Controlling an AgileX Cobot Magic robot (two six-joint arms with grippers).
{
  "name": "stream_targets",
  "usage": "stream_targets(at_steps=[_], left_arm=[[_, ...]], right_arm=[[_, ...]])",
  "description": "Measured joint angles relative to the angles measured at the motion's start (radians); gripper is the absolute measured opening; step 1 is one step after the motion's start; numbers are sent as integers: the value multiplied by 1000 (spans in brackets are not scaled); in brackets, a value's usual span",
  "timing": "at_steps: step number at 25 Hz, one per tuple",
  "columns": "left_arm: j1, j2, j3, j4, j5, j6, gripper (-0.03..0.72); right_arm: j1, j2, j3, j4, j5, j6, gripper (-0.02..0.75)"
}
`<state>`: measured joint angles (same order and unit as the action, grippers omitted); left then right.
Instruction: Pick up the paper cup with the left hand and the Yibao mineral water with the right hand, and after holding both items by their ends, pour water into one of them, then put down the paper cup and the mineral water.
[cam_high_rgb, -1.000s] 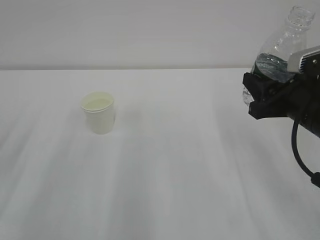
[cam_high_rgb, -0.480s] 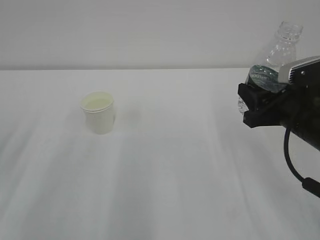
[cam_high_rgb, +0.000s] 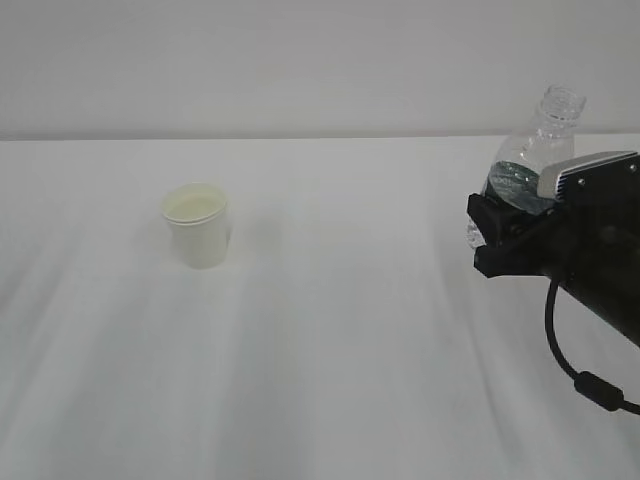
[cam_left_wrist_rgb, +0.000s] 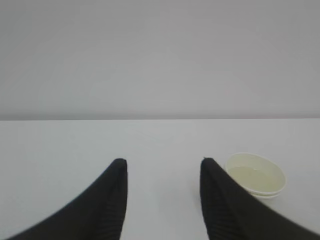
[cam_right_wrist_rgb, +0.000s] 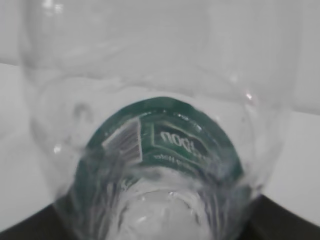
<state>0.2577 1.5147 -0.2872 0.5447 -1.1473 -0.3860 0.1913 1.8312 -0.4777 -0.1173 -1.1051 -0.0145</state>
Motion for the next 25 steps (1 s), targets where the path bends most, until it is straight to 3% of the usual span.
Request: stream_targets(at_steps=[7, 25], left_arm=[[0, 0, 0, 0, 0, 0, 341], [0, 38, 0, 42, 0, 0, 341]], right_arm=[[0, 17, -31, 56, 30, -6, 405], [0, 249, -157, 58, -14, -10, 405]])
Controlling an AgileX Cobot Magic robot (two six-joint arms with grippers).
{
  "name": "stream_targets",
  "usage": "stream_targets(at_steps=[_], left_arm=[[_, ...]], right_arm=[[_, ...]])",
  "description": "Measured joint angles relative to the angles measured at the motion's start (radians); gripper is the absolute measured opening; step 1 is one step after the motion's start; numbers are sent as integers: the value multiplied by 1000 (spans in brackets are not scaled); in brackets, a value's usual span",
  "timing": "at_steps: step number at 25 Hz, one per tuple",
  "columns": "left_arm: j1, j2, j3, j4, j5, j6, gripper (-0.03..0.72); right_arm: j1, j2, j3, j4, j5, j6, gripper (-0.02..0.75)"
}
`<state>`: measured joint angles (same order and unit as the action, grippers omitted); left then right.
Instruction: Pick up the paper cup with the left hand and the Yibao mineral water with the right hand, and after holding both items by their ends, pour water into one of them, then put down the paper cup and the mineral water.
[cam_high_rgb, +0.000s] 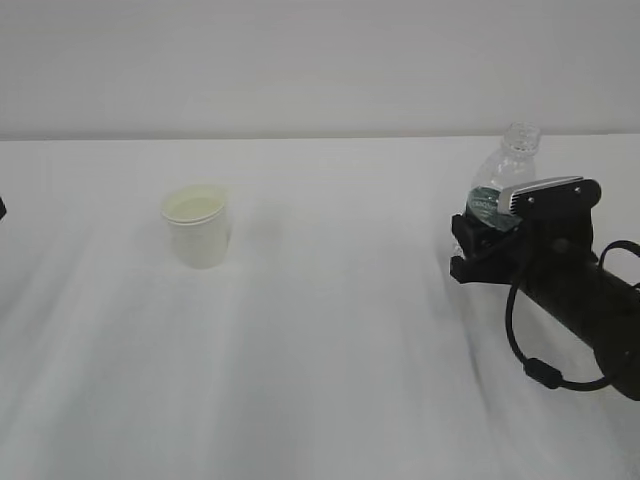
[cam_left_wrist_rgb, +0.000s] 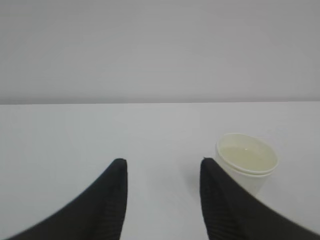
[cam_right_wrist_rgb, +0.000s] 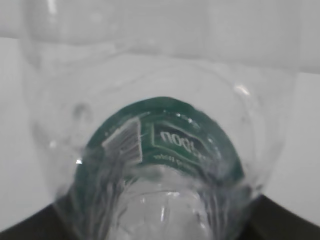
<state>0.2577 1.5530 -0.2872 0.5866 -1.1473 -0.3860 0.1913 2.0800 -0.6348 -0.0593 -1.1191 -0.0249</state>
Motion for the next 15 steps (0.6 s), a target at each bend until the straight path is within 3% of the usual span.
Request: stream_targets(at_steps=[15], left_arm=[[0, 6, 0, 5, 0, 0, 341]], right_arm=[[0, 30, -29, 11, 5, 0, 405]])
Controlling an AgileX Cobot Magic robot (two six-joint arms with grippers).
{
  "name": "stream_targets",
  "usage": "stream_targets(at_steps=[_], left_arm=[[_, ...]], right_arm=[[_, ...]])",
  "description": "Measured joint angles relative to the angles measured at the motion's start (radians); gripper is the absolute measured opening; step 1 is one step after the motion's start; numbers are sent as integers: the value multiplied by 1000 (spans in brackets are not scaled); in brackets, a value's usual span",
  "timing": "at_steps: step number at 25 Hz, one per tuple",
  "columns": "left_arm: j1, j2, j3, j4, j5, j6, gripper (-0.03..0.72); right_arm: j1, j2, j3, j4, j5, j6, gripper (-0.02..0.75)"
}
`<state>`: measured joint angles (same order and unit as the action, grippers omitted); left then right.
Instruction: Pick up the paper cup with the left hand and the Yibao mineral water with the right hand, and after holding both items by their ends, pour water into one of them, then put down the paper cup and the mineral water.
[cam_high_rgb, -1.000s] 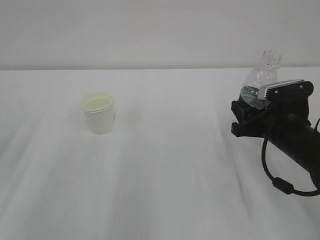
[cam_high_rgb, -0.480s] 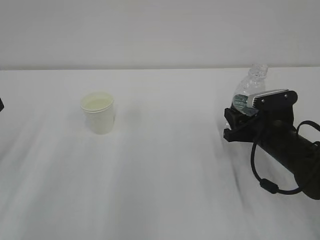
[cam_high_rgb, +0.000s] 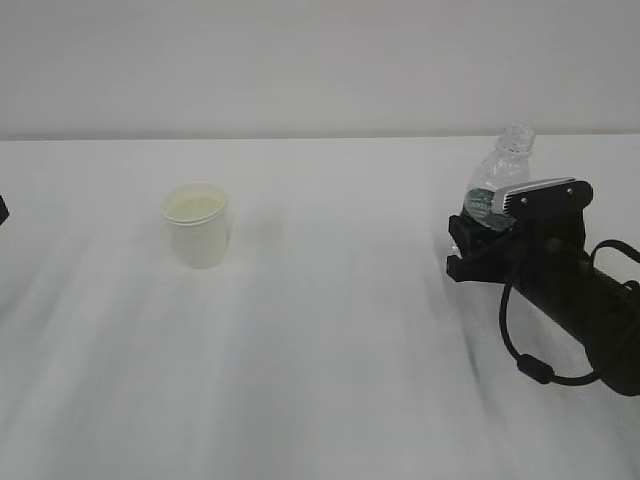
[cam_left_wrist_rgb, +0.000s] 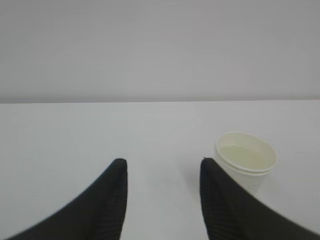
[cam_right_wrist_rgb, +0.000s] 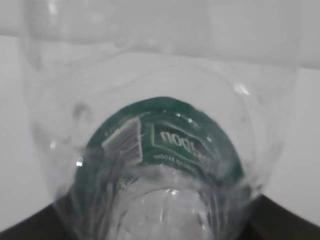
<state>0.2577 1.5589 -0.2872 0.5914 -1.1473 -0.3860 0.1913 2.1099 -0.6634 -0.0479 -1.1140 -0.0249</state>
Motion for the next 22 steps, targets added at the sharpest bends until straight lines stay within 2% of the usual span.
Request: stream_targets(at_steps=[22], left_arm=[[0, 0, 0, 7, 0, 0, 341]], right_arm=[[0, 33, -78, 17, 92, -27, 405]])
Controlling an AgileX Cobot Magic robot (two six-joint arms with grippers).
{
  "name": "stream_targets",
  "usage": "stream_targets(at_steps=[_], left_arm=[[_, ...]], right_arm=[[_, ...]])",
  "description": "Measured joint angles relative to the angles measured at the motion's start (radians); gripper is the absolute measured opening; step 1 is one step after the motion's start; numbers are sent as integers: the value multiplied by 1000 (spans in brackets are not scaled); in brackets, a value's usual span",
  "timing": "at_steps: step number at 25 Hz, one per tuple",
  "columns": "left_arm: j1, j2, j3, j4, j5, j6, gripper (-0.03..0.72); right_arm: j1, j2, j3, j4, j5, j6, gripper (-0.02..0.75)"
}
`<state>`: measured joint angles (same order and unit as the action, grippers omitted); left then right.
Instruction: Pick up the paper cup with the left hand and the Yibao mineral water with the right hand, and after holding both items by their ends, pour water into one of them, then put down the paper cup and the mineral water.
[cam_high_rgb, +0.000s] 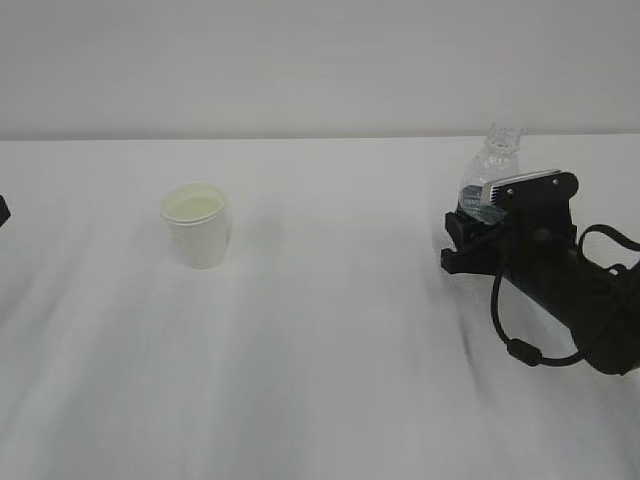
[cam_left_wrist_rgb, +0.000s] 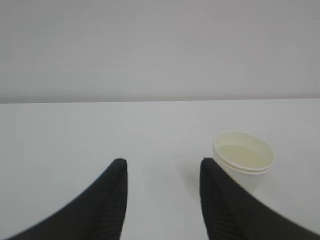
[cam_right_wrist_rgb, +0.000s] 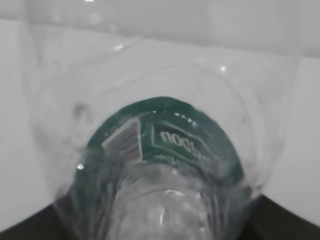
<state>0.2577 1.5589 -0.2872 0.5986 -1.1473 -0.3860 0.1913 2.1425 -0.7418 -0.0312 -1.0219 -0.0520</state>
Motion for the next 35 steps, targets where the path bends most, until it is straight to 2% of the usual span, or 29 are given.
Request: stream_targets(at_steps=[4, 9, 26, 35], left_arm=[[0, 0, 0, 0, 0, 0, 341], [0, 0, 0, 0, 0, 0, 341], [0, 0, 0, 24, 0, 0, 341], [0, 0, 0, 40, 0, 0, 341]], right_arm=[[0, 34, 14, 0, -75, 11, 405], [0, 37, 16, 4, -99, 26, 405], [0, 37, 16, -14, -49, 30, 406], [0, 37, 16, -26, -49, 30, 457]])
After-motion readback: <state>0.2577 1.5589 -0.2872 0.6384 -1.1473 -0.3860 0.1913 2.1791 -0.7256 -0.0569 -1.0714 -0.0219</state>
